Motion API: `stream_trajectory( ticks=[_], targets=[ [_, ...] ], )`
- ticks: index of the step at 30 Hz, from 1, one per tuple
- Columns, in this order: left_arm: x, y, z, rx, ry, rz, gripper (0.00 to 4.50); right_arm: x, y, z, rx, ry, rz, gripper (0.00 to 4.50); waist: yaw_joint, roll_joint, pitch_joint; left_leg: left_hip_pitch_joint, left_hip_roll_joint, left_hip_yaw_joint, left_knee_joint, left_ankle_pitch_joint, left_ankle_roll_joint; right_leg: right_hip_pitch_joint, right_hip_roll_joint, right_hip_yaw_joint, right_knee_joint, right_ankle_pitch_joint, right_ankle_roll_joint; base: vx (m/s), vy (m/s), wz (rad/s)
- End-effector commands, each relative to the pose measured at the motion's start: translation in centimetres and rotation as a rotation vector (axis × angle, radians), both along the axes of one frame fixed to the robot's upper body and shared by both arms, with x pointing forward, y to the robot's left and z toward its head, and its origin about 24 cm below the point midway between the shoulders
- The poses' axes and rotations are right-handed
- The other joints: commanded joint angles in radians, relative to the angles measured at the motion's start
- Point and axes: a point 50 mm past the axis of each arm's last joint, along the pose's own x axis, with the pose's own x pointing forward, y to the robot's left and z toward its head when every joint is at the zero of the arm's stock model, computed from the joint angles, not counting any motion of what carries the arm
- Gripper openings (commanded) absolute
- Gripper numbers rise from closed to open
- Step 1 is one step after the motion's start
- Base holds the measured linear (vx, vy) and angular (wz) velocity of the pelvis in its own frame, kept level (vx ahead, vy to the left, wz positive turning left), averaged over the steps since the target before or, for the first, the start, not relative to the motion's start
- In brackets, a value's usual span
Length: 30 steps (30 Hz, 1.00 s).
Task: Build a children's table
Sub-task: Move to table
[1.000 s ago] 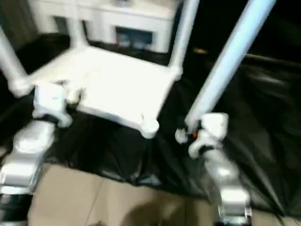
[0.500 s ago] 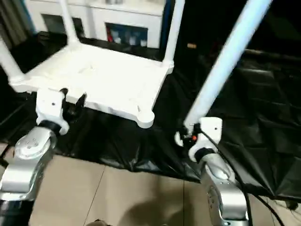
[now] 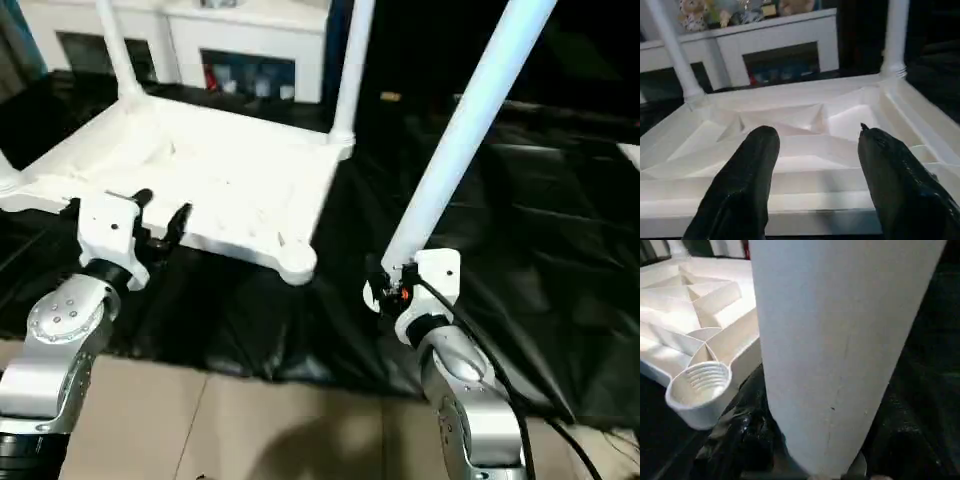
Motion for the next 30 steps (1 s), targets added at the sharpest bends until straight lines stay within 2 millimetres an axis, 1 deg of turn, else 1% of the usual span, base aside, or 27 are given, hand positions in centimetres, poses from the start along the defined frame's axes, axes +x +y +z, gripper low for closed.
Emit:
stream_trajectory(
  ticks=[1,2,3,4,5,6,7,8,9,10,11,13,14,15,16,17,18,19,20,21,22,23,25,26,27,29,30],
  targets=[
    [-0.2,-0.2,-0.1,0.003,0.012,-0.015,2.90,-0.3,-0.1,0.4,0.000,-0.022,0.005,1.91,-0.025,0.024,-0.091,0.113,0.104,-0.095,-0.057,0.280,0.308,-0.043,-0.030,0.018,0.035,0.114,-0.176,0.105,-0.005,0.05],
    [-0.2,-0.2,-0.1,0.003,0.014,-0.018,2.90,-0.3,0.0,0.4,-0.002,-0.023,0.012,1.91,-0.044,0.022,-0.101,0.176,0.135,-0.138,-0.042,0.367,0.375,-0.110,-0.030,0.015,0.066,0.066,-0.118,0.178,-0.022,0.10],
    [-0.2,-0.2,-0.2,0.003,0.016,-0.020,2.90,-0.4,0.1,0.4,-0.003,-0.025,0.018,1.91,-0.054,0.021,-0.092,0.230,0.218,-0.155,-0.039,0.448,0.415,-0.198,-0.071,0.050,0.108,-0.077,0.000,0.089,-0.026,-0.11],
    [-0.2,-0.2,-0.2,0.002,0.017,-0.022,2.90,-0.4,0.1,0.4,-0.003,-0.027,0.020,1.91,-0.042,-0.008,-0.073,0.170,0.199,-0.051,-0.069,0.347,0.263,-0.184,-0.077,0.052,0.107,0.022,0.000,0.112,-0.057,-0.42],
    [-0.2,-0.3,-0.2,0.001,0.018,-0.024,2.90,-0.4,0.1,0.4,-0.002,-0.028,0.019,1.91,-0.026,-0.037,-0.055,0.125,0.104,0.052,-0.076,0.071,0.157,-0.134,-0.064,0.072,0.033,0.060,-0.073,0.040,-0.040,-0.47],
    [-0.2,-0.3,-0.2,0.001,0.019,-0.026,2.90,-0.5,0.1,0.4,-0.002,-0.028,0.018,1.91,-0.012,-0.071,-0.058,0.079,0.024,0.074,-0.027,-0.076,0.117,-0.058,-0.055,0.142,-0.015,-0.083,-0.134,0.100,-0.085,-0.42],
    [-0.2,-0.3,-0.2,0.000,0.020,-0.028,2.90,-0.5,0.1,0.4,-0.004,-0.028,0.014,1.91,0.058,-0.047,-0.056,-0.010,0.006,-0.005,0.102,-0.130,0.106,0.045,-0.242,0.262,-0.100,-0.378,-0.222,0.144,-0.090,-0.17],
    [-0.2,-0.3,-0.3,-0.002,0.022,-0.034,2.90,-0.5,0.1,0.4,-0.001,-0.026,0.009,1.91,0.051,-0.046,-0.063,-0.071,0.009,-0.048,0.143,-0.050,0.052,0.081,-0.214,0.246,-0.067,-0.365,-0.280,0.144,-0.090,-0.17],
    [-0.2,-0.3,-0.3,-0.002,0.022,-0.034,2.90,-0.5,0.1,0.4,-0.001,-0.026,0.009,1.91,0.051,-0.046,-0.063,-0.071,0.009,-0.048,0.143,-0.050,0.052,0.081,-0.214,0.246,-0.067,-0.365,-0.280,0.129,-0.066,-0.15],
    [-0.2,-0.4,-0.3,-0.003,0.024,-0.036,2.90,-0.5,0.1,0.4,0.001,-0.025,0.007,1.91,0.040,-0.035,-0.057,-0.104,0.005,-0.061,0.142,0.086,-0.008,0.068,-0.165,0.179,-0.063,-0.247,-0.293,0.111,-0.039,-0.12],
    [-0.2,-0.4,-0.3,-0.002,0.026,-0.039,2.90,-0.4,0.1,0.4,0.002,-0.024,0.006,1.91,0.035,-0.022,-0.047,-0.102,0.014,-0.057,0.090,0.158,-0.006,0.044,-0.127,0.126,-0.079,-0.281,-0.287,0.111,-0.039,-0.12],
    [-0.2,-0.4,-0.3,0.001,0.026,-0.052,2.90,-0.4,0.1,0.4,0.002,-0.023,0.005,1.91,0.034,0.008,-0.039,-0.073,0.038,-0.046,0.011,0.154,0.026,0.027,-0.097,0.083,-0.099,-0.382,-0.249,0.122,0.063,-0.02],
    [-0.3,-0.5,-0.3,0.000,0.024,-0.062,2.90,-0.4,0.1,0.4,0.002,-0.023,0.004,1.91,-0.004,0.058,-0.021,-0.058,0.101,-0.086,-0.097,-0.202,0.007,0.028,-0.006,0.015,-0.041,-0.401,-0.132,0.142,0.103,-0.07],
    [-0.3,-0.5,-0.3,-0.006,0.021,-0.071,2.90,-0.4,0.0,0.5,0.002,-0.024,0.004,1.91,-0.014,0.065,-0.036,-0.016,0.131,-0.123,-0.112,-0.322,0.021,0.006,0.010,0.014,0.002,-0.343,-0.115,0.188,0.103,-0.07],
    [-0.3,-0.5,-0.4,0.001,0.034,-0.099,2.90,-0.3,-0.1,0.6,0.002,-0.026,0.003,1.91,-0.032,0.063,-0.067,0.066,0.171,-0.176,-0.112,-0.340,0.091,-0.048,-0.006,0.026,0.072,-0.139,-0.109,0.166,0.052,0.09],
    [-0.3,-0.6,-0.5,0.016,0.047,-0.133,2.90,-0.2,-0.2,0.7,0.003,-0.027,0.002,1.91,-0.042,0.058,-0.075,0.074,0.173,-0.188,-0.081,-0.064,0.239,-0.088,-0.017,0.037,0.099,-0.015,-0.061,0.166,0.052,0.09],
    [-0.4,-0.7,-0.6,0.048,0.062,-0.209,2.90,-0.1,-0.4,0.8,0.003,-0.028,0.006,1.91,-0.040,0.033,-0.085,0.064,0.168,-0.187,-0.036,0.349,0.390,-0.116,-0.056,0.074,0.090,0.101,-0.007,0.127,0.005,-0.04],
    [-0.4,-0.7,-0.6,0.057,0.071,-0.237,2.90,-0.1,-0.4,0.8,0.004,-0.029,0.010,1.91,-0.034,0.020,-0.093,0.046,0.143,-0.177,-0.001,0.561,0.400,-0.118,-0.083,0.101,0.072,0.218,0.005,0.058,-0.015,-0.06],
    [-0.5,-0.7,-0.7,0.071,0.084,-0.275,2.90,0.0,-0.5,0.9,0.006,-0.029,0.017,1.91,-0.009,-0.017,-0.093,-0.064,0.049,-0.106,0.025,0.648,0.287,-0.039,-0.110,0.128,0.042,0.502,0.010,0.061,-0.015,-0.16],
    [-0.5,-0.8,-0.9,0.086,0.101,-0.318,2.90,0.0,-0.5,0.9,0.008,-0.030,0.024,1.91,-0.001,-0.033,-0.117,-0.092,0.007,-0.083,0.036,0.644,0.229,0.002,-0.091,0.133,0.077,0.746,0.027,0.000,0.000,0.00],
    [-0.6,-0.7,-1.1,0.102,0.137,-0.378,2.90,0.1,-0.6,1.0,0.014,-0.028,0.040,1.91,0.014,-0.027,-0.105,-0.101,0.008,-0.067,0.002,0.458,0.124,0.003,-0.089,0.115,0.072,0.953,0.044,0.000,0.000,0.00],
    [-0.9,-0.6,-1.4,0.143,0.192,-0.509,2.90,0.2,-0.7,1.2,0.018,-0.031,0.068,1.91,0.016,-0.022,-0.104,-0.095,0.016,-0.067,-0.008,0.372,0.074,0.005,-0.084,0.104,0.071,0.947,0.041,0.000,0.000,0.00],
    [-1.1,-0.5,-1.6,0.183,0.240,-0.603,2.90,0.3,-0.8,1.3,0.029,-0.029,0.093,1.91,0.009,-0.001,-0.087,-0.067,0.047,-0.073,-0.041,0.133,-0.024,-0.006,-0.067,0.087,0.038,0.614,0.000,0.000,0.000,0.00],
    [-1.3,-0.4,-1.7,0.216,0.288,-0.679,2.90,0.4,-0.8,1.4,0.044,-0.024,0.118,1.91,0.004,0.006,-0.077,-0.052,0.068,-0.074,-0.056,0.019,-0.046,-0.016,-0.068,0.086,0.022,0.375,-0.057,0.000,0.000,0.00],
    [-1.4,-0.3,-1.7,0.242,0.319,-0.727,2.90,0.5,-0.8,1.4,0.047,-0.019,0.140,1.91,0.004,0.010,-0.071,-0.047,0.076,-0.073,-0.064,-0.041,-0.053,-0.022,-0.069,0.086,0.016,0.260,-0.088,-0.051,-0.020,0.06],
    [-1.1,0.0,-1.6,0.292,0.353,-0.788,2.90,0.5,-0.7,1.4,0.052,-0.006,0.192,1.91,0.005,0.011,-0.048,-0.031,0.090,-0.056,-0.087,-0.277,-0.092,-0.036,-0.078,0.097,-0.014,-0.151,-0.166,-0.077,0.002,0.07],
    [-1.0,0.1,-1.5,0.317,0.366,-0.817,2.90,0.5,-0.7,1.4,0.053,0.001,0.220,1.91,0.008,0.016,-0.048,-0.027,0.092,-0.052,-0.086,-0.301,-0.100,-0.042,-0.082,0.101,-0.017,-0.204,-0.171,-0.083,0.007,0.06]
  ],
)
